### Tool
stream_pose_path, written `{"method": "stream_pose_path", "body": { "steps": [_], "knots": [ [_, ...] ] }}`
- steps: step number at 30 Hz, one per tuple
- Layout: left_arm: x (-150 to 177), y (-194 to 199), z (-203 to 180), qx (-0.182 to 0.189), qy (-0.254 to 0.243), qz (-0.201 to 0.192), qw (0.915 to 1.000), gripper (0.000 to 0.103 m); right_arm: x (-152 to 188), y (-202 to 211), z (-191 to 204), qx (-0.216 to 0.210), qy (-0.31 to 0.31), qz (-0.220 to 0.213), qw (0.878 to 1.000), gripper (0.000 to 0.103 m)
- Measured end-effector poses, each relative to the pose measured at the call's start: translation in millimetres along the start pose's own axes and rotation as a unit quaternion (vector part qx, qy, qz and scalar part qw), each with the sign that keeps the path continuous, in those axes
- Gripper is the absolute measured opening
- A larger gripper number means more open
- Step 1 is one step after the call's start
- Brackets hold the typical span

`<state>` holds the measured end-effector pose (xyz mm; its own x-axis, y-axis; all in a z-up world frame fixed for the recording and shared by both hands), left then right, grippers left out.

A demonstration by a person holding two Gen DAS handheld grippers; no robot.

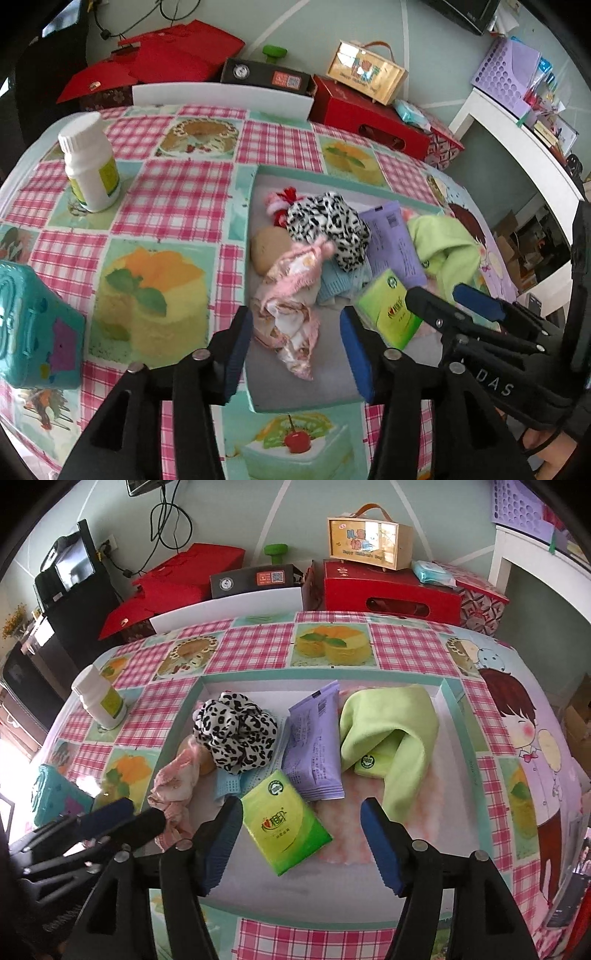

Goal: Organize soft objects

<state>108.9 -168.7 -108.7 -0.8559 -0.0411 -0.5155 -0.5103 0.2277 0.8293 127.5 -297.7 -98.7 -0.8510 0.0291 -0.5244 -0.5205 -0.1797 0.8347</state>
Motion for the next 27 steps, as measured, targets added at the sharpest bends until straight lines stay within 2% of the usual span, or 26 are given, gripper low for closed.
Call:
{"method": "stream_pose_path", "body": {
  "steps": [2, 5, 7, 9, 11, 12, 16, 27],
  "knots": [
    [-3.3, 2.4, 4.3, -0.007, 0.003, -0.007, 1.0000, 0.059, 0.4, -0.2, 0.3, 0.004, 0.003, 0.001, 1.000, 0.078],
    [-9.1, 4.9, 13.2, -0.022, 0.009, -0.018, 0.9996, 0.075, 0.8, -1.4, 1.1, 0.012, 0.010, 0.004, 1.000, 0.082],
    [-12.8, 6.4, 23.8, -0.048, 0.011, -0.029, 0.9984, 0.089, 0.6, -2.4, -0.5, 0.026, 0.014, 0.004, 1.000, 0.089],
    [-15.4, 7.8, 39.4, -0.106, 0.005, -0.043, 0.9935, 0.096, -0.7, -2.9, -3.8, 0.039, 0.014, 0.002, 0.999, 0.100],
    [-15.7, 7.9, 51.3, -0.142, 0.001, -0.047, 0.9888, 0.096, -0.9, -4.3, -6.4, 0.050, 0.016, 0.002, 0.999, 0.103],
    [-15.2, 6.8, 56.0, -0.148, 0.003, -0.044, 0.9880, 0.096, -0.8, -5.0, -7.3, 0.053, 0.017, 0.003, 0.998, 0.103],
    [-13.3, 3.2, 62.0, -0.144, 0.008, -0.034, 0.9890, 0.097, -0.8, -7.0, -9.9, 0.059, 0.016, 0.004, 0.998, 0.103],
    [-13.2, 6.1, 64.8, -0.154, 0.013, -0.036, 0.9873, 0.097, 0.4, -6.3, -10.6, 0.073, 0.019, 0.008, 0.997, 0.103]
  ]
}}
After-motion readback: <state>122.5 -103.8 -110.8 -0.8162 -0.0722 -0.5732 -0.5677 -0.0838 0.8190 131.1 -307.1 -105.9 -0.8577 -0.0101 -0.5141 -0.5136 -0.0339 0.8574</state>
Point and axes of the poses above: each gripper's, at about its wrist camera, not at the fingertips, and y roughly against the way its jaws point, z to its left, x to its underside, the point moved 10 cm from there along -y, roughly the way its jaws point, and after that the axes turned 4 degrees about -x, right-handed, at the moved point
